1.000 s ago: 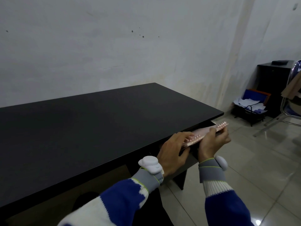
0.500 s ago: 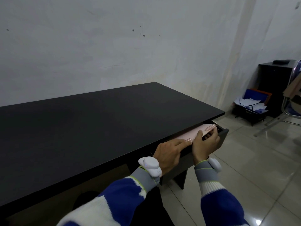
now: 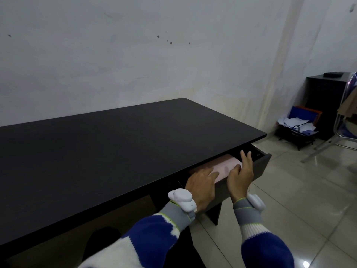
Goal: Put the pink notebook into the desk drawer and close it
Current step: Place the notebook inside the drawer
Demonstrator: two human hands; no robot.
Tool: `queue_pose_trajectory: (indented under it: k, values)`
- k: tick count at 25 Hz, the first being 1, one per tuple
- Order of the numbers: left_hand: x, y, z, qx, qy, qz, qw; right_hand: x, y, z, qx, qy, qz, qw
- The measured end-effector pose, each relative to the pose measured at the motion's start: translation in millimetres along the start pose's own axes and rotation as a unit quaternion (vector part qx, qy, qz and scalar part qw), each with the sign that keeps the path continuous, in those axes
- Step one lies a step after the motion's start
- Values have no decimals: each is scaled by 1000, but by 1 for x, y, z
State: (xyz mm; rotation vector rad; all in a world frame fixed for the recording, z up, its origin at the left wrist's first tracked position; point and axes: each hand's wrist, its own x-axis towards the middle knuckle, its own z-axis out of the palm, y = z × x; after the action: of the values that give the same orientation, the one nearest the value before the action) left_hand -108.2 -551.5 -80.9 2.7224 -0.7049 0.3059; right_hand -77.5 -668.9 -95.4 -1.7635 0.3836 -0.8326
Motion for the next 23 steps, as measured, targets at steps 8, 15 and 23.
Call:
queue_pose_trajectory:
  k: [8, 15, 23]
  values:
    - [-14, -3, 7, -77, 73, -93, 990, -1, 7, -14, -20, -71, -23, 997]
    - [-28, 1, 19, -184, 144, -210, 949, -1, 8, -27, -85, -181, -70, 977]
    - [-38, 16, 22, -429, 205, -357, 804, -15, 28, -34, -114, -175, -91, 974]
